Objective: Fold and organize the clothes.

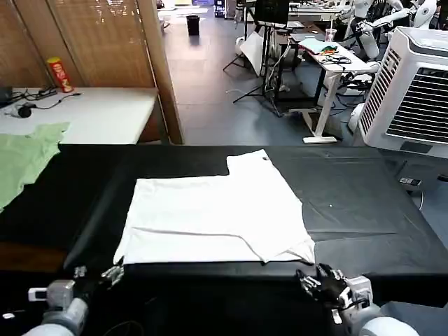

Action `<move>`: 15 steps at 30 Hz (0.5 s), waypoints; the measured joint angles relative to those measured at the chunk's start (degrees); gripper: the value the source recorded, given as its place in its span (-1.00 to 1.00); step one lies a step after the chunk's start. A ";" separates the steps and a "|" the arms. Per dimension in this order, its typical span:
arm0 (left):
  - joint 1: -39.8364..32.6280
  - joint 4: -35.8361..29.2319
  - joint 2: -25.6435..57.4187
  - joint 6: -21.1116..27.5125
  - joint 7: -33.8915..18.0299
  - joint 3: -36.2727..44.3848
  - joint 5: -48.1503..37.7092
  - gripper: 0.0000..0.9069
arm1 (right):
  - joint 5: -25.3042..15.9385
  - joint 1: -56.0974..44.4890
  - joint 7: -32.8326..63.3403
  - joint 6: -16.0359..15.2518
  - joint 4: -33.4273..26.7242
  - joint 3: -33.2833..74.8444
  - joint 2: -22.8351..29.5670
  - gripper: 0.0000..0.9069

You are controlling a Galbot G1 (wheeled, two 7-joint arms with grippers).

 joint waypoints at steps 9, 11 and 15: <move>-20.84 10.03 4.05 -0.56 -1.56 5.53 -8.89 0.94 | 1.39 26.97 -0.84 6.49 -18.33 -9.22 -1.95 0.94; -27.07 14.50 4.37 -0.82 -1.04 7.92 -9.37 0.94 | 0.44 32.88 -0.76 7.93 -24.09 -12.41 -1.48 0.94; -38.55 23.72 3.95 -0.77 0.27 12.97 -9.56 0.94 | -0.01 44.50 -0.83 9.84 -36.38 -18.79 0.81 0.94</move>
